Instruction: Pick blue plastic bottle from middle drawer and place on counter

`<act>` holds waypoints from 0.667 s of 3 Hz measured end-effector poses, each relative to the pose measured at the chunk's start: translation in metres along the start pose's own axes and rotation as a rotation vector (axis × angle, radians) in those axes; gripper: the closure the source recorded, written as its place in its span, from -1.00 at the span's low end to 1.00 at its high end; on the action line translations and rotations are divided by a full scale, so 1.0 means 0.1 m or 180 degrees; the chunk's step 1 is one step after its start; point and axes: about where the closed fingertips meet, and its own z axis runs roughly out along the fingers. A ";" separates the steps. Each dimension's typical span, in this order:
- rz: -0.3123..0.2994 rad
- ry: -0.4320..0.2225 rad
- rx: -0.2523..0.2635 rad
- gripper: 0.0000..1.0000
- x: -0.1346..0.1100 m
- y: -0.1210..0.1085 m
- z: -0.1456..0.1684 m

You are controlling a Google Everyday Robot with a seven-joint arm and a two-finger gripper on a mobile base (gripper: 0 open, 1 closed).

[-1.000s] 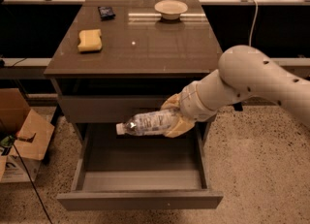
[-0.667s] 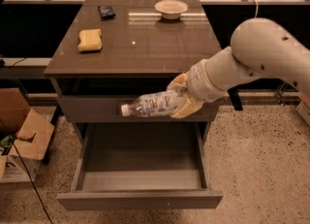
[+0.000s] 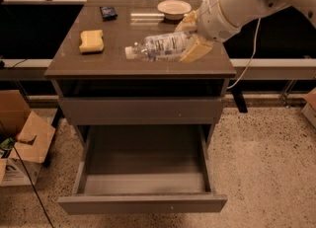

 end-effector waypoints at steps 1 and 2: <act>0.0027 0.0015 -0.0008 1.00 0.02 0.02 0.04; 0.0283 0.0156 0.0048 1.00 0.16 0.05 0.30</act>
Offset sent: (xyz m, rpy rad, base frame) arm 0.0287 0.0030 -0.0660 0.0015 0.0698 -0.2268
